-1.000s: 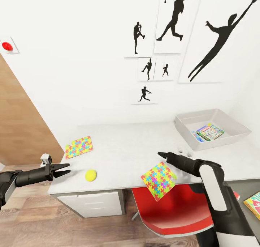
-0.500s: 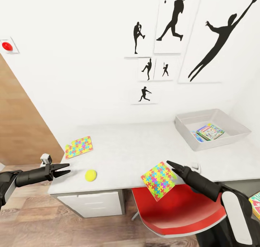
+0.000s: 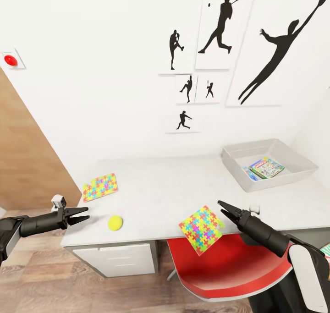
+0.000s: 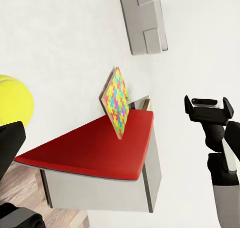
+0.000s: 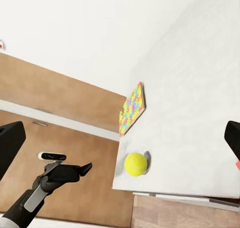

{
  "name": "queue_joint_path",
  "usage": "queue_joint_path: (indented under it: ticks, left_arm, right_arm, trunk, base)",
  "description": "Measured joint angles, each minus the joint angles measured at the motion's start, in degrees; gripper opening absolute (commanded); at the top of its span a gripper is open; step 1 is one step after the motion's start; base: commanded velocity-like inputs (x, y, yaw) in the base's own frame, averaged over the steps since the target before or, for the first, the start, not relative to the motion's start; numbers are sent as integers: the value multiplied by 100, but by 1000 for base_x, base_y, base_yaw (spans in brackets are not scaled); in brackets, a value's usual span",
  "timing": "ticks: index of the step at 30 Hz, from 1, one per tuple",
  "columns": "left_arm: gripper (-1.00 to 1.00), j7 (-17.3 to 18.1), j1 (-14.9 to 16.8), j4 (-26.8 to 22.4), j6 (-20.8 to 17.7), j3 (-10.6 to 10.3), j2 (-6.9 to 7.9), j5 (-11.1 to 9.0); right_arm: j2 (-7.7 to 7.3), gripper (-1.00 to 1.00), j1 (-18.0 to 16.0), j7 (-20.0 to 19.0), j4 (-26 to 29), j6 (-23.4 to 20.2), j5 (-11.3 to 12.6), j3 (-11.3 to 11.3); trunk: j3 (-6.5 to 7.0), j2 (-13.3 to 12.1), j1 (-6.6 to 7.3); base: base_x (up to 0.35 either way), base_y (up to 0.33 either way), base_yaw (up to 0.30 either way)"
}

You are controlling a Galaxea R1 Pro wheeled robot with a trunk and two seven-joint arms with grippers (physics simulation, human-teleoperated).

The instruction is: Put all the toys in the child's room - the three board games (two on the bed and one on the table), the two jigsaw puzzles on the table, and the tennis ball on the table - inside the toy box on the table in the child's room.

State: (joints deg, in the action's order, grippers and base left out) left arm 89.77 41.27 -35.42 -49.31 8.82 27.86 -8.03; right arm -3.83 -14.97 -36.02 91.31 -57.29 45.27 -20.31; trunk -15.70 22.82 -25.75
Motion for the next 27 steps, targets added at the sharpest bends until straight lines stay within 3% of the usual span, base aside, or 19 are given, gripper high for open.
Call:
queue_joint_path:
  ticks: [10, 17, 27]
  left_arm:
    - [100, 0, 0, 0, -1, 1, -1, 0]
    - [100, 0, 0, 0, -1, -1, -1, 0]
    - [100, 0, 0, 0, 1, -1, -1, 0]
  right_arm:
    - [-4, 100, 0, -38, 0, 204, -2, -17]
    - [-6, 100, 0, -394, 0, 232, -8, -18]
    - [-4, 100, 0, -485, 0, 237, -39, -13]
  trunk:
    - [91, 0, 0]
    - [157, 0, 0]
    - [252, 0, 0]
  base:
    - [0, 0, 0]
    - [0, 0, 0]
    - [0, 0, 0]
